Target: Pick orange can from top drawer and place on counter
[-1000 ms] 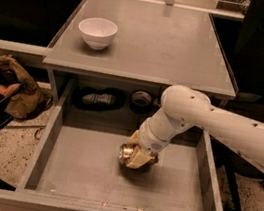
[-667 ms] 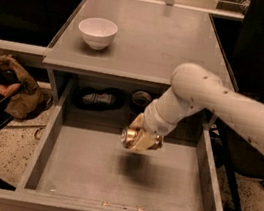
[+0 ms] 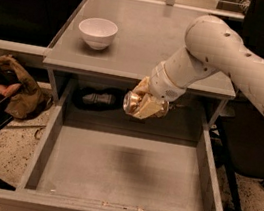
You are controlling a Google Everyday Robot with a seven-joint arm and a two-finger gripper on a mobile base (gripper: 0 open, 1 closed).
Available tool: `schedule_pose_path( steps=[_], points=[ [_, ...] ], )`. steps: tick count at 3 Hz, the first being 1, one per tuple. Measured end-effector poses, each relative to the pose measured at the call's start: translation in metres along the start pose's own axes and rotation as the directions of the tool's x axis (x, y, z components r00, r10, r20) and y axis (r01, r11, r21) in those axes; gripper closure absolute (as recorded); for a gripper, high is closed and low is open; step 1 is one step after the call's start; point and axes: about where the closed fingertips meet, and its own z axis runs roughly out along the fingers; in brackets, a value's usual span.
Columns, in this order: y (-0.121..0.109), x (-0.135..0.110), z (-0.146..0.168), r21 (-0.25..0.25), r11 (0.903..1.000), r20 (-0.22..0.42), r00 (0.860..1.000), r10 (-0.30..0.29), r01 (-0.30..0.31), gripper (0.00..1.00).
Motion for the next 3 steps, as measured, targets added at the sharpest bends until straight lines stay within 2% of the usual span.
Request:
schedule_pose_path(
  steps=[2,3],
  points=[
    [-0.005,-0.002,-0.007,0.012,0.9999,-0.004,1.000,-0.002,0.002,1.00],
    [-0.029,0.002,-0.049,0.118,0.9925,0.030,0.999,0.030,-0.033,1.00]
  ],
)
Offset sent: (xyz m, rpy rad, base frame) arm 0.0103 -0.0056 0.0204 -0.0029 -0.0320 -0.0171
